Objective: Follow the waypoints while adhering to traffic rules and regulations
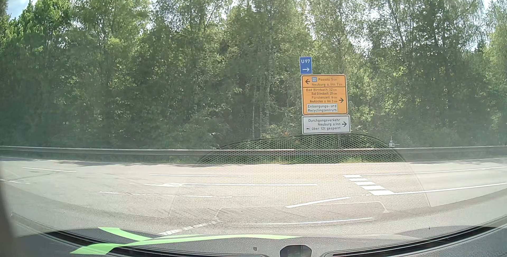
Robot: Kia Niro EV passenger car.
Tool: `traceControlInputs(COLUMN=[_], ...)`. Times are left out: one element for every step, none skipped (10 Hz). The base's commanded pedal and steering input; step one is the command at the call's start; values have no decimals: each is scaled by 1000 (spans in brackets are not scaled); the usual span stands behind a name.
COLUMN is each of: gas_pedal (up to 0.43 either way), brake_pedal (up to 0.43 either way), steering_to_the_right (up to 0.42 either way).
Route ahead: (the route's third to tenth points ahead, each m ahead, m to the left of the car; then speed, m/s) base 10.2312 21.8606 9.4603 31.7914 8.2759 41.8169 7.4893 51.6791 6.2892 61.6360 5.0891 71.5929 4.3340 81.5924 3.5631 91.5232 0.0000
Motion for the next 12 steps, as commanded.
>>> traceControlInputs(gas_pedal=[0, 0, 0, 0, 0, 0, 0, 0, 0, 0, 0, 0], brake_pedal=[299, 299, 299, 293, 299, 299, 299, 299, 299, 299, 299, 293], steering_to_the_right=[-63, -63, -63, -63, -63, -63, -63, -63, -63, -63, -63, -63])
